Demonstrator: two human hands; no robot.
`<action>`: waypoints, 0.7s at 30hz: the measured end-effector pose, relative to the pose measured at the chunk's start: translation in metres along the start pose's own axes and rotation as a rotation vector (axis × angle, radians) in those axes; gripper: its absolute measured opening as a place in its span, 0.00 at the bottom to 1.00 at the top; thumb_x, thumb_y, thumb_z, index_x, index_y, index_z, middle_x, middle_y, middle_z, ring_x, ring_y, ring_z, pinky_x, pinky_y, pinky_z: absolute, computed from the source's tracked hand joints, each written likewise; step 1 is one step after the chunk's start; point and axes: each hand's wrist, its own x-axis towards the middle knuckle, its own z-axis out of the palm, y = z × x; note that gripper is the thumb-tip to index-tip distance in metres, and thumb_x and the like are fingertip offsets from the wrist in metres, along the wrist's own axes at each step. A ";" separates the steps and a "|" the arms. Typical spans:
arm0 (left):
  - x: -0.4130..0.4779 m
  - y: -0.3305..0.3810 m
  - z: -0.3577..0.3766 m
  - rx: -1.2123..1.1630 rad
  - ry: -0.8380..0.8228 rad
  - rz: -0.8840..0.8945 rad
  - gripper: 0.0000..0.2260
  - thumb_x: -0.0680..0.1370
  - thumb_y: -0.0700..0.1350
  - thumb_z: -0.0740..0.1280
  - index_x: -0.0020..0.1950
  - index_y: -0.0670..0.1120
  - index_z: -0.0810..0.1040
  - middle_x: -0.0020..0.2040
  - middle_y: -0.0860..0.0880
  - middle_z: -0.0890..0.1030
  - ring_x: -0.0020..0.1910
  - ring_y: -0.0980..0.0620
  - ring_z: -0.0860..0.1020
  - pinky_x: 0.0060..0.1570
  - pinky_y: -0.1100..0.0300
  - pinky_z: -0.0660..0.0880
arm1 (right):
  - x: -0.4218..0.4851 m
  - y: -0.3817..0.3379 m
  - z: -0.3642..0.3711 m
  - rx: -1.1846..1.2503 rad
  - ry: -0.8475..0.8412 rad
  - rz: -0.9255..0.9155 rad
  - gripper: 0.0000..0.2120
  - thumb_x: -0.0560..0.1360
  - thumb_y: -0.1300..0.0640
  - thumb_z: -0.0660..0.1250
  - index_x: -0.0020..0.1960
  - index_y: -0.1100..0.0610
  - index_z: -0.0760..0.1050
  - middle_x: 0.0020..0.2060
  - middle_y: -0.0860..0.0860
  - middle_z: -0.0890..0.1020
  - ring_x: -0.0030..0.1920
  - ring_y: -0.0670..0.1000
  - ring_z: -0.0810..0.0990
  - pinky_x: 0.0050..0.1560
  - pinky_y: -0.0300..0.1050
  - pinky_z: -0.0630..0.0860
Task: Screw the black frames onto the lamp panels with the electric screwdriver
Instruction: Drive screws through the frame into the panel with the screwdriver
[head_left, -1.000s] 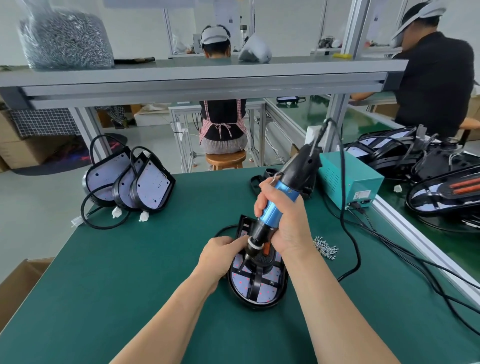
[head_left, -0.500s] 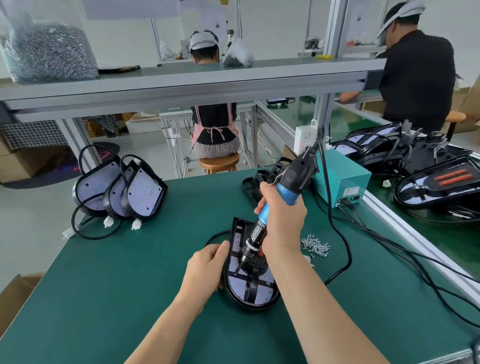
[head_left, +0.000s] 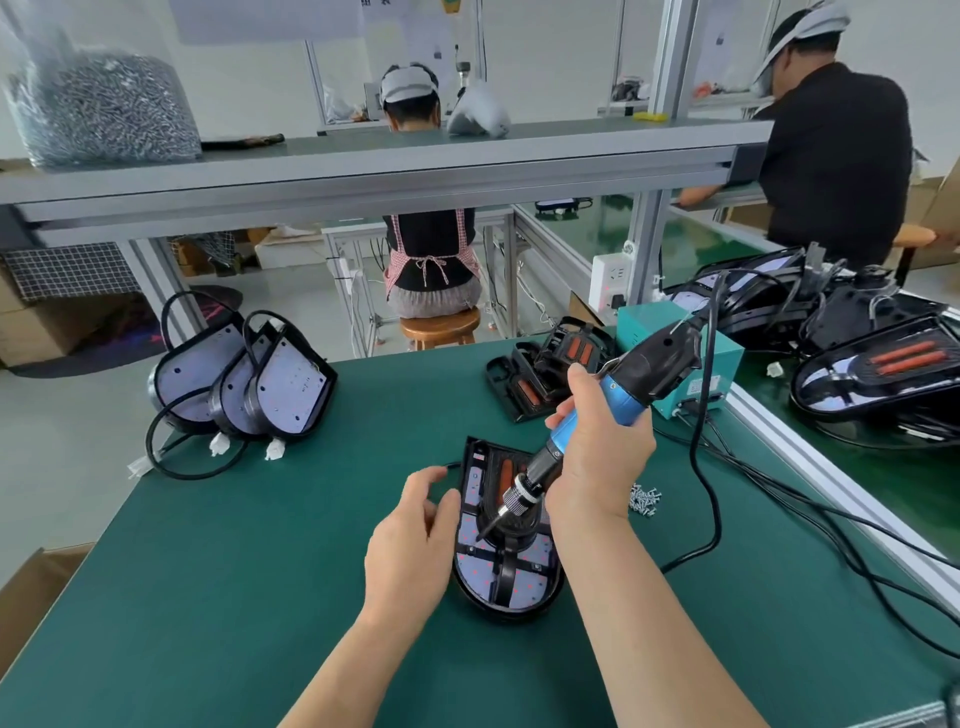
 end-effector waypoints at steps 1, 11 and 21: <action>-0.003 0.001 -0.003 0.028 -0.002 0.084 0.08 0.81 0.48 0.64 0.56 0.61 0.77 0.43 0.59 0.76 0.45 0.61 0.75 0.44 0.62 0.70 | 0.000 -0.001 0.000 0.002 -0.001 0.004 0.09 0.74 0.62 0.75 0.43 0.56 0.75 0.29 0.51 0.76 0.27 0.49 0.74 0.29 0.40 0.75; -0.004 0.017 -0.011 0.220 -0.112 0.463 0.03 0.76 0.42 0.74 0.46 0.49 0.87 0.53 0.59 0.77 0.60 0.54 0.70 0.61 0.57 0.64 | 0.004 -0.011 -0.002 0.043 0.017 0.042 0.09 0.75 0.62 0.74 0.45 0.56 0.73 0.34 0.56 0.75 0.32 0.54 0.73 0.28 0.39 0.74; -0.011 0.065 0.010 0.395 0.031 0.842 0.10 0.72 0.35 0.74 0.33 0.41 0.75 0.31 0.48 0.73 0.35 0.45 0.71 0.38 0.52 0.70 | 0.037 -0.029 -0.036 0.166 0.102 0.203 0.08 0.75 0.57 0.74 0.51 0.55 0.76 0.24 0.46 0.76 0.24 0.46 0.76 0.28 0.36 0.75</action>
